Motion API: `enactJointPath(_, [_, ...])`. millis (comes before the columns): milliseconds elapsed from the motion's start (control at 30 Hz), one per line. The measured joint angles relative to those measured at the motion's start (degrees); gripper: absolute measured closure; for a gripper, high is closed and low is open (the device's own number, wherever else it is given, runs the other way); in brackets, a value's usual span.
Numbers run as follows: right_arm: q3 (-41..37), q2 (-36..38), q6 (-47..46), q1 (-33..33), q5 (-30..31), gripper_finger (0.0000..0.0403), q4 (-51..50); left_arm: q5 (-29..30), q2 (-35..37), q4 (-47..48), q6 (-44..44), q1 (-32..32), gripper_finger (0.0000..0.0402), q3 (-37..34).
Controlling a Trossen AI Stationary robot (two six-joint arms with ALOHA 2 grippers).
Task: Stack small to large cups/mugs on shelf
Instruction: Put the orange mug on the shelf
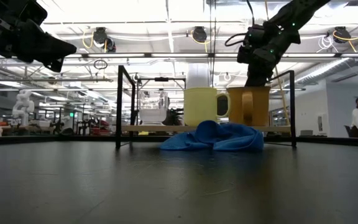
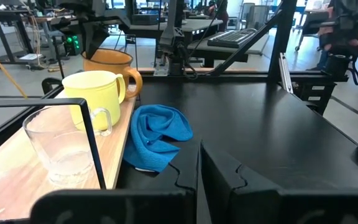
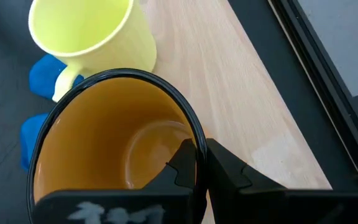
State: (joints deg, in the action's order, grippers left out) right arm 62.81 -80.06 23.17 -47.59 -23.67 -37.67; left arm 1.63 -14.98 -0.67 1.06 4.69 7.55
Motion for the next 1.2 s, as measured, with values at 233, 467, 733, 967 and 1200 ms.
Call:
enactJointPath(233, [-0.1,-0.5,-1.8,-0.4,1.2,0.0377,0.5,0.0,0.0,0.0,0.1,0.0,0.0380,0.0])
enactJointPath(467, [-0.1,-0.6,-2.7,-0.5,1.6,0.0360,2.3,0.0,0.0,0.0,0.2,0.0,0.0380,0.0])
enactJointPath(733, [-0.2,-0.6,-4.2,-0.4,1.3,0.0352,5.1,-0.1,0.0,0.5,0.8,0.0,0.0380,0.0])
enactJointPath(967, [-0.2,-0.5,-6.0,-0.5,1.2,0.0317,4.9,-0.1,0.0,0.7,1.0,0.0,0.0380,0.0])
enactJointPath(1200, [-0.2,-0.5,-6.2,-0.4,1.1,0.0292,4.6,-0.3,0.0,0.7,1.0,0.0,0.0380,0.0])
